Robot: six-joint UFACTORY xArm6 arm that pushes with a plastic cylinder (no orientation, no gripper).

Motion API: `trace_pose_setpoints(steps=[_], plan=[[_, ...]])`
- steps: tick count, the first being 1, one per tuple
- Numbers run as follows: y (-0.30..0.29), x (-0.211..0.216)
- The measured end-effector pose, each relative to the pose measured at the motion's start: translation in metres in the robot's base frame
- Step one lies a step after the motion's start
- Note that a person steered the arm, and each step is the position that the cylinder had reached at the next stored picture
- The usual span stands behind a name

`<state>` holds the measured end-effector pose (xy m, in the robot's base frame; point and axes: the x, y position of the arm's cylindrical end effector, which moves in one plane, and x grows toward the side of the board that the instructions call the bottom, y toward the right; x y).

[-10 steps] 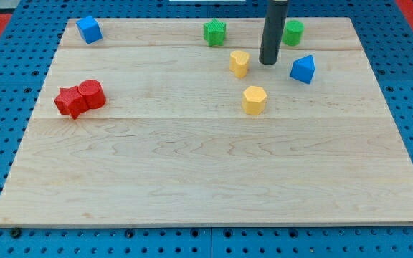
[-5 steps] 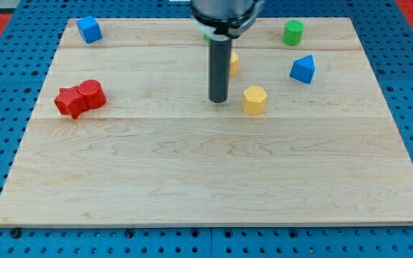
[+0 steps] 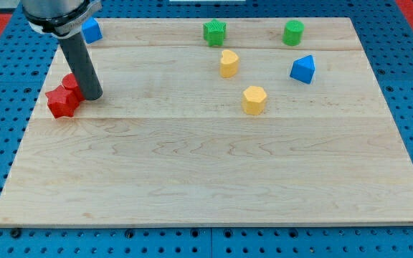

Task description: Push the red blocks to the left side of the board

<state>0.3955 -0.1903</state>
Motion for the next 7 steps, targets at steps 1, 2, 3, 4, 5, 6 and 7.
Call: trace_pose_setpoints(steps=[1, 2, 3, 4, 5, 6, 7], plan=[[0.011, -0.021], [0.013, -0.032], [0.013, -0.042], [0.014, -0.042], [0.014, -0.044], [0.014, -0.069], [0.02, -0.099]])
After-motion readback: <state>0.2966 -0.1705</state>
